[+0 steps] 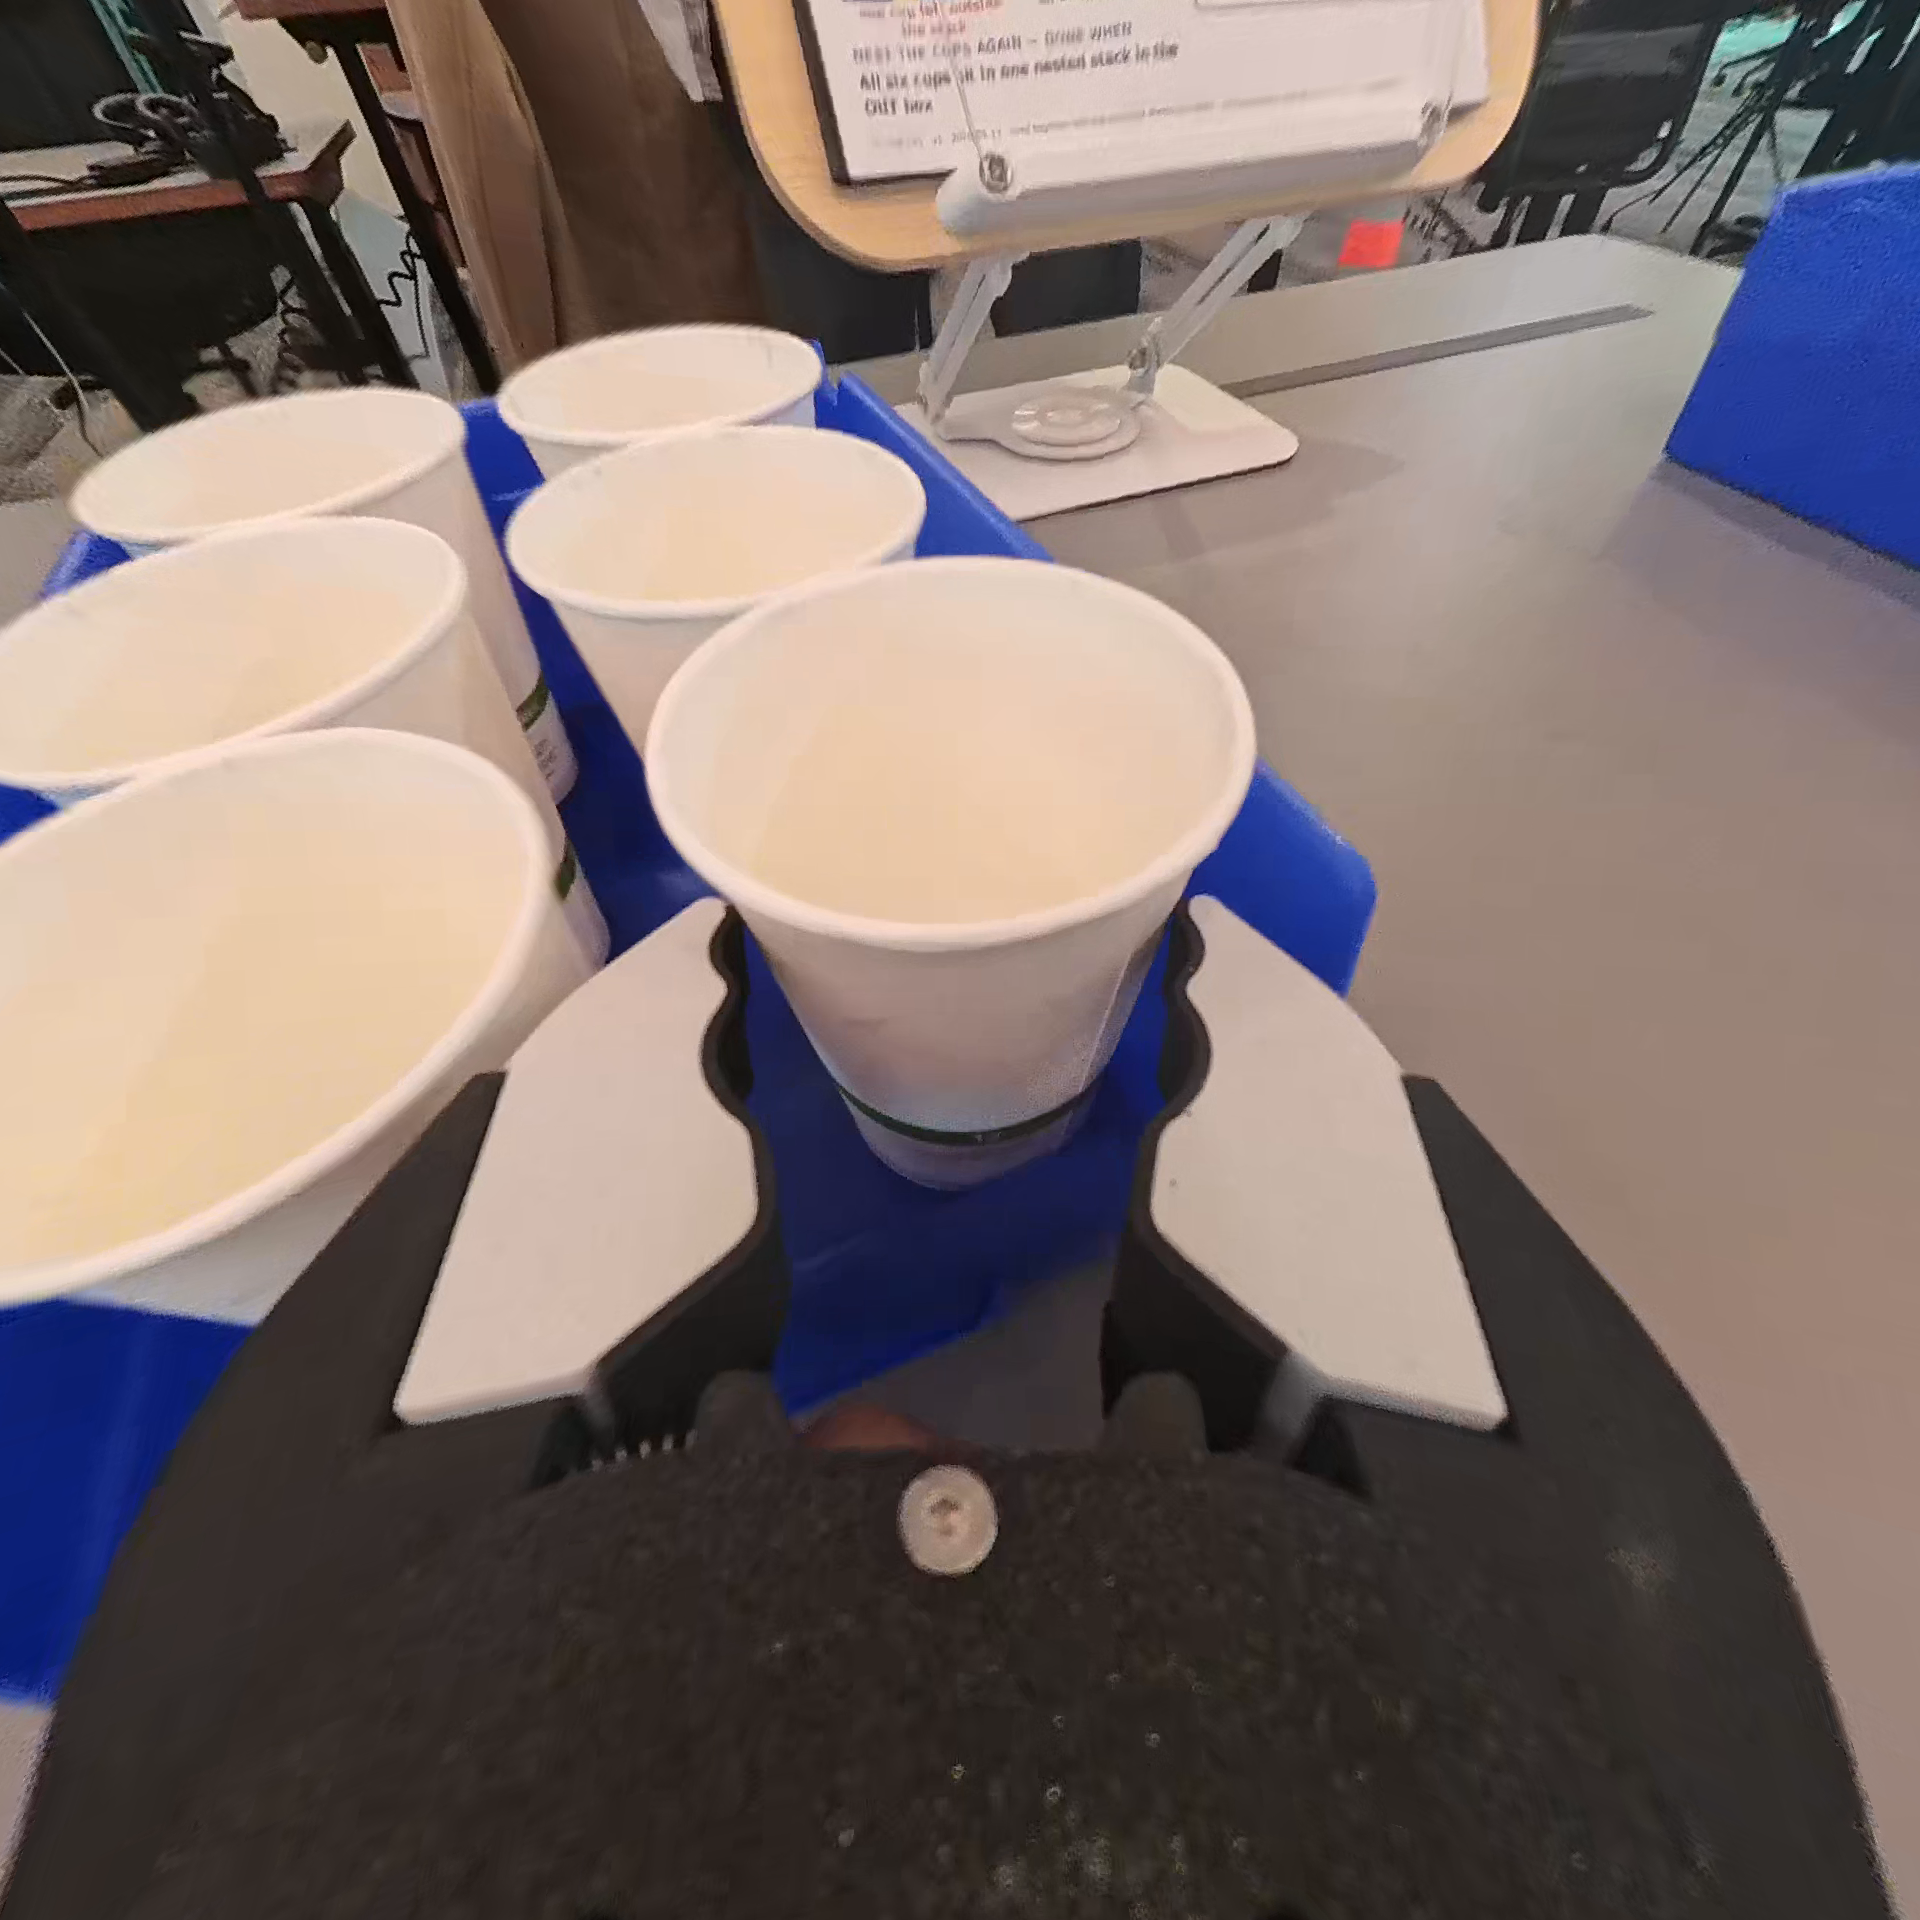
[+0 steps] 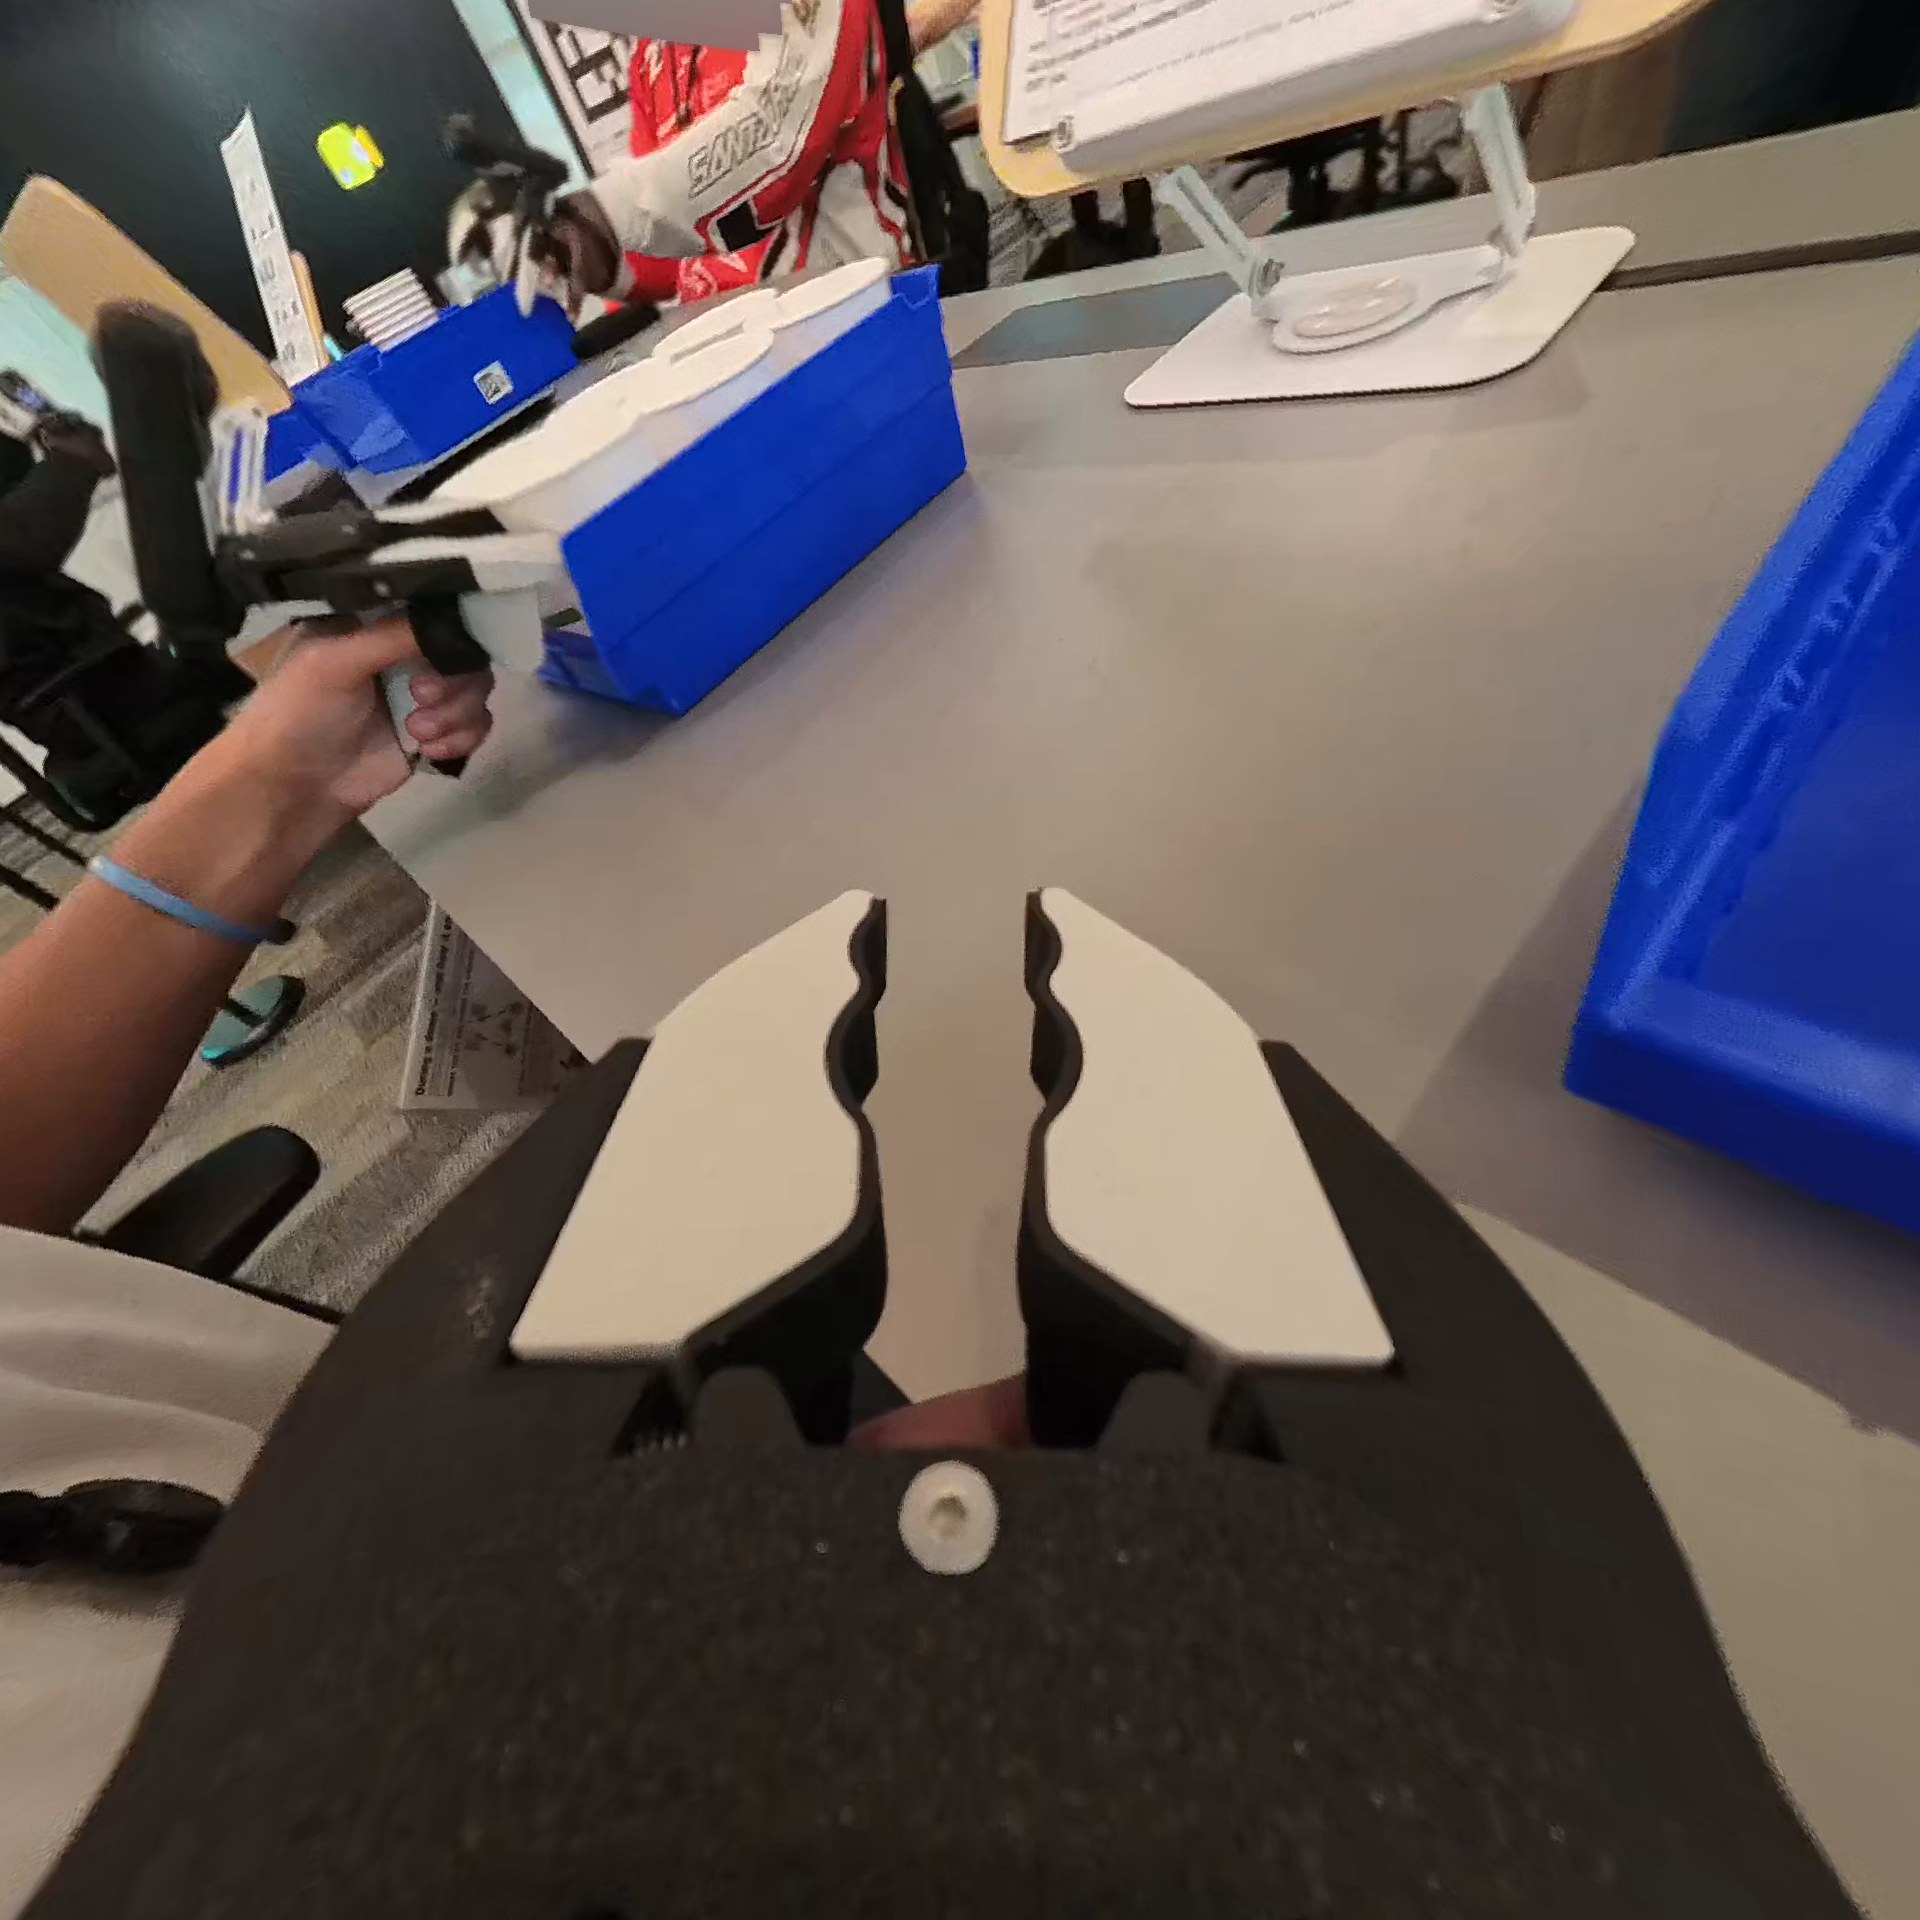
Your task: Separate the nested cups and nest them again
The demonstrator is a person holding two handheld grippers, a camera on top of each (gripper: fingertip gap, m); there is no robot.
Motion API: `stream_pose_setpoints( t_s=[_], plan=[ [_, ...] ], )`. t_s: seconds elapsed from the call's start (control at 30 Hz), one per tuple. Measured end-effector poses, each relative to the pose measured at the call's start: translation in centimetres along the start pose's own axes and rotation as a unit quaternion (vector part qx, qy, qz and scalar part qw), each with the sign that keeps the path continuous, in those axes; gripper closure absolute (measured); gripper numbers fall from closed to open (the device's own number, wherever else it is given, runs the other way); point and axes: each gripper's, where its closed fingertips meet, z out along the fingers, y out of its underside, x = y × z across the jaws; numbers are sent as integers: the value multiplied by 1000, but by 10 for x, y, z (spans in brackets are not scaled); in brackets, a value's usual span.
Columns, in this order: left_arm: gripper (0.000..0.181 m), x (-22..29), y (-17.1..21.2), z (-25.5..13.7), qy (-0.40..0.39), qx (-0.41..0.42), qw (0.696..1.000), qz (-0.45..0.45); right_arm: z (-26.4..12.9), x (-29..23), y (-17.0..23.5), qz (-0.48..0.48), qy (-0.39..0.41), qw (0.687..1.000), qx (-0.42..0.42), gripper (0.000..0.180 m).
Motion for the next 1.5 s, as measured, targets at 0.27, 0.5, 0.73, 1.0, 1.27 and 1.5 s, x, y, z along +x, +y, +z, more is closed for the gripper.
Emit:
stream_pose_setpoints(
  t_s=[0.27,0.5,0.73,1.0,1.27,1.5],
  plan=[
    [106,9,-65,-72,103,34,993,44,13,-13,-27,-163,-72,983,-55,139],
    [106,115,-106,-60,316,24,938,142,54,-61,-97,-264,-214,939,-53,112],
    [106,195,-104,-21,445,-32,871,204,89,-76,-106,-362,-262,887,-117,90],
    [105,234,-84,-6,482,-86,831,263,100,-73,-90,-364,-288,873,-152,90],
    [109,211,-99,-16,365,19,918,156,82,-43,-110,-344,-233,903,-107,94],
    [111,141,-49,-22,25,56,997,39,1,137,-217,-228,167,959,0,94]
  ],
)
